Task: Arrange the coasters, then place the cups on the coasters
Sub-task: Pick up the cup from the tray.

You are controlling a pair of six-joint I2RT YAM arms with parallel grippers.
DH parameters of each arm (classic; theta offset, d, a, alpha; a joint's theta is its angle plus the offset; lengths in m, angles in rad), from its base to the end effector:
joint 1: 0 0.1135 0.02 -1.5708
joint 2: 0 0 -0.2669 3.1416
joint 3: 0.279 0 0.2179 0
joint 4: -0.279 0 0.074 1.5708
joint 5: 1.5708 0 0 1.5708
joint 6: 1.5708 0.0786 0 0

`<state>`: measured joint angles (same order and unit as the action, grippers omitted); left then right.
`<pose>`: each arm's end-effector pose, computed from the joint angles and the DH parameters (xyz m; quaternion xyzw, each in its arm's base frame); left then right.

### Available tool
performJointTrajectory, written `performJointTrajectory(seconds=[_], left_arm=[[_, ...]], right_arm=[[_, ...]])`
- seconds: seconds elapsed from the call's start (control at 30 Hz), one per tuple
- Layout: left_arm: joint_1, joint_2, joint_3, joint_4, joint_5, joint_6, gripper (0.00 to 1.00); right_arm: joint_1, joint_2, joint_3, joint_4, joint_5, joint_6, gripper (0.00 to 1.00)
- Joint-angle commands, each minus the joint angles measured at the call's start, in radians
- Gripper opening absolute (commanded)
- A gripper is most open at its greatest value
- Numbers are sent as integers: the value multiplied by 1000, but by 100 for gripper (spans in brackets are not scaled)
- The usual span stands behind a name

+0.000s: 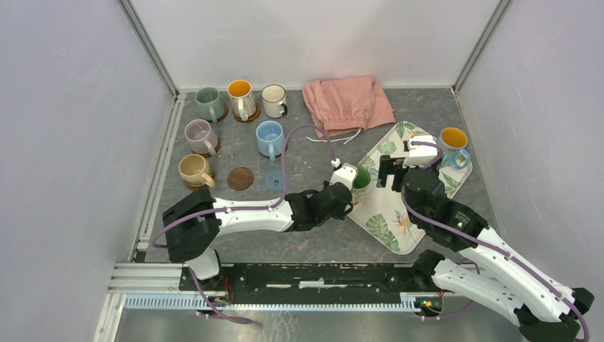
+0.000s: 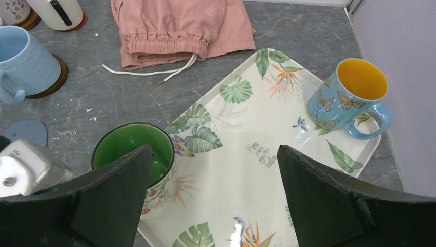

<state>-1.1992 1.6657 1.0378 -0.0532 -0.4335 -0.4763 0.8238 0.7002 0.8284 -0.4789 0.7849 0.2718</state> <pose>0.1626 -0.3262 0.2132 0.2252 0.8573 -0.1824 0.4255 0.1343 0.0633 0.3273 0.0044 0.7884 0.0081 0.6151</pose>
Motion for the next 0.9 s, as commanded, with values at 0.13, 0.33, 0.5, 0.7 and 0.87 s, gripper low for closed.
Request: performJointTrajectory(seconds=[0.13, 0.33, 0.5, 0.7, 0.87], left_arm=[[-1, -168, -42, 176, -160, 25, 2], [-1, -232, -90, 191, -210, 17, 2], [-1, -262, -113, 206, -225, 24, 2], [-1, -294, -124, 199, -286, 9, 2], [-1, -326, -133, 110, -427, -67, 2]], right_arm=[[0, 11, 26, 54, -12, -5, 98], [0, 17, 21, 67, -19, -7, 98], [0, 19, 15, 73, -22, -8, 98], [0, 16, 9, 75, -19, -9, 98], [0, 18, 9, 79, -22, -11, 98]])
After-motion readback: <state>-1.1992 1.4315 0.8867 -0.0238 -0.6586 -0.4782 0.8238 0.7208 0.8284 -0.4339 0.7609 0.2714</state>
